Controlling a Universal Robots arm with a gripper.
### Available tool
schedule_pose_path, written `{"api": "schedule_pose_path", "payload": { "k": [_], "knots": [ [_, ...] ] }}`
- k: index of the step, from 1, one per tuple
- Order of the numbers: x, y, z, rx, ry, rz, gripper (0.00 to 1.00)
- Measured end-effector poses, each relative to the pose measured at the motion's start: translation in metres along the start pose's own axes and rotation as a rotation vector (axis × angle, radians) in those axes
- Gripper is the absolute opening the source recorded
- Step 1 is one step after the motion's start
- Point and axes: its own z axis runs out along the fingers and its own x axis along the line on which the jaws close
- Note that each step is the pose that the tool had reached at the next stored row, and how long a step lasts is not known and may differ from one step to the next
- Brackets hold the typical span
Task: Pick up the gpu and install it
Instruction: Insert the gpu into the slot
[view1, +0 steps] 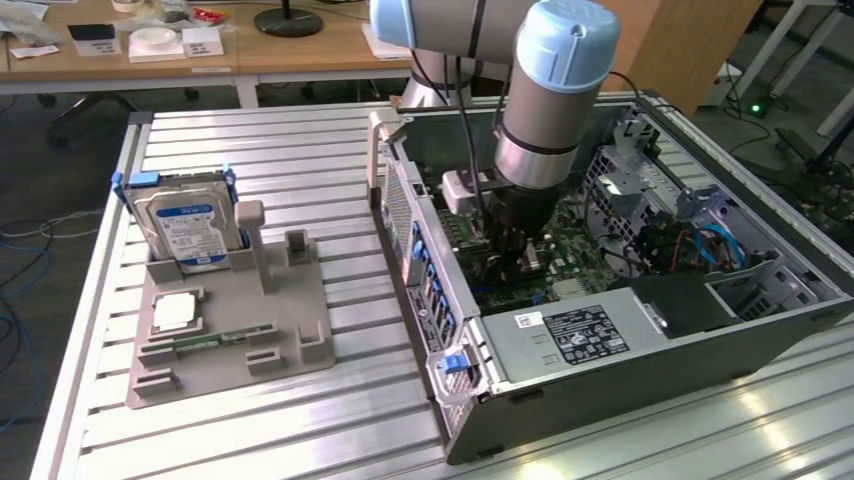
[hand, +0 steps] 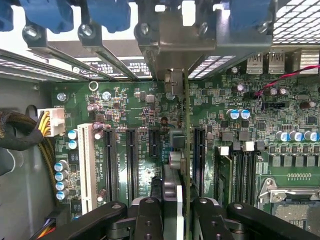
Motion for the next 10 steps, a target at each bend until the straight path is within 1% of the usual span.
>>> {"api": "schedule_pose_path", "payload": {
  "k": [10],
  "knots": [
    [0.0000,0.0000,0.0007,0.0003,-0.0006,0.000,0.28]
  ]
}}
